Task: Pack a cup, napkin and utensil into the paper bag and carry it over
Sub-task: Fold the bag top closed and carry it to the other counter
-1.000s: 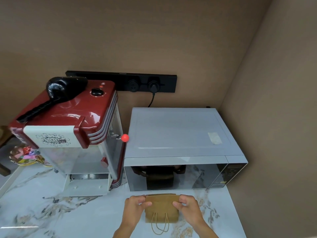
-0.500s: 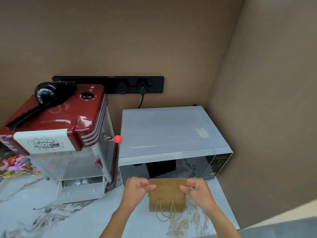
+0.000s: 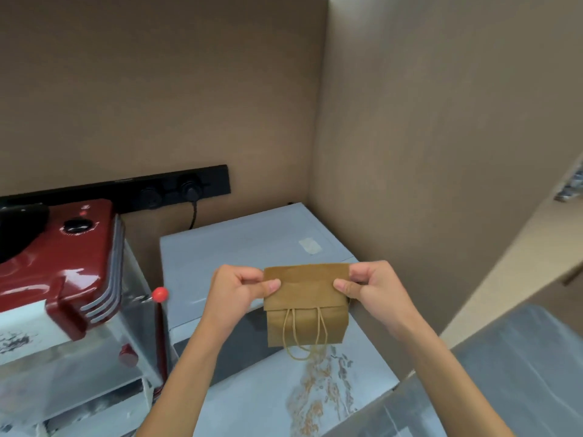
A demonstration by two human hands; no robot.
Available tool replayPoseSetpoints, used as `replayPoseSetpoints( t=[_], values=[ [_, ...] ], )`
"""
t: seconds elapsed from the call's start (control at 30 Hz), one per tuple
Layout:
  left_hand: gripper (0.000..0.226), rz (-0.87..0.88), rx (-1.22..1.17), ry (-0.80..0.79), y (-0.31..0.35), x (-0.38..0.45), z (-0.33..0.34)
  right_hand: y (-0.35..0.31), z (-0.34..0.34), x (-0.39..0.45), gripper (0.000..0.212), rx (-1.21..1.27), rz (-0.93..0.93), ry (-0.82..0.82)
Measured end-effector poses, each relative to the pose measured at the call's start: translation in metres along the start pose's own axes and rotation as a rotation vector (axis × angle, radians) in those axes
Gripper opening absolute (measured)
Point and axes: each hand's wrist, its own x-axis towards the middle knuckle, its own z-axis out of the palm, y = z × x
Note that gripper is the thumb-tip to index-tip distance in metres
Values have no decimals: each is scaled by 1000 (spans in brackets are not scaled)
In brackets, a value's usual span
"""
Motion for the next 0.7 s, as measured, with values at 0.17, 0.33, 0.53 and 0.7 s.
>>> replayPoseSetpoints(
  t=[0.17, 0.33, 0.53, 0.7],
  values=[
    [60, 96, -14, -144, 25, 18, 31, -11, -35, -34, 9, 27, -1, 145],
    [42, 84, -97, -283, 40, 23, 89, -2, -86, -71, 10, 30, 26, 258],
    [21, 80, -121, -381, 74, 8, 188, 21, -166, -128, 8, 32, 49, 395],
    [36, 140, -122, -435, 99, -5, 283, 46, -248, -177, 8, 21, 45, 467]
  ],
)
